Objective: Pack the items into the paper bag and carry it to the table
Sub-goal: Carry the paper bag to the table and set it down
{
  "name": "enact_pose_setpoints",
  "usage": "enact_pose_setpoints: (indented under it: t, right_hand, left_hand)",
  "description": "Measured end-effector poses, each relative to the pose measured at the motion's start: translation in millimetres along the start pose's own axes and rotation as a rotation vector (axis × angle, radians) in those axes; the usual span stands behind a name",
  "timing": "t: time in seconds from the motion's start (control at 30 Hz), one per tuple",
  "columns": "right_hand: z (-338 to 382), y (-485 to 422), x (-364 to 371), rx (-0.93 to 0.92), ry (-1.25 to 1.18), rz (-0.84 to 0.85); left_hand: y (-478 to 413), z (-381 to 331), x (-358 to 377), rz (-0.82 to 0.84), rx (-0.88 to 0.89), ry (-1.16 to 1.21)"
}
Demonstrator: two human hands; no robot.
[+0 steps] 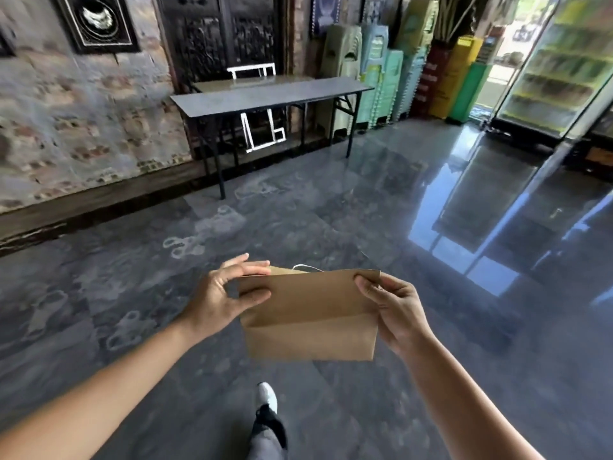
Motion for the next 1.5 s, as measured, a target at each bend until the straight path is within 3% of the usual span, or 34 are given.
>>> enact_pose_setpoints:
  t: [0.27, 0.43, 0.67, 1.03, 1.3, 1.5]
  right_hand:
    - [26, -255, 102, -0.028, 0.122, 0.041]
    - [48, -407, 137, -0.126, 0.314, 0.111]
    - [55, -651, 171, -0.202, 0.549, 0.231]
    - [124, -1000, 275, -0.679, 1.190, 0.457]
    - [124, -1260, 353, -0.809, 1.222, 0.392]
    - [130, -1470, 425, -0.745, 1.242, 0.370]
  left_hand:
    - [-224, 114, -44, -0.071, -0.076, -0.026]
    - [-367, 141, -58, -0.053, 0.097, -0.189]
    - [-573, 224, -47, -0.080, 0.108, -0.293]
    - [-919, 301, -36, -0.053, 0.209, -0.620]
    - [-1155, 418, -54, -0.125, 0.156, -0.667]
    - [-1352, 510, -87, -0.182, 0.068, -0.641]
Point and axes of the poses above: each hand's wrist, its own y-axis away from the middle knuckle, its own x-axis out of the palm, z = x × y, the point moved 8 cm from there along -y, towards the middle knuckle, and after that the axes turned 7 degrees about -z, right-handed, at the moved point
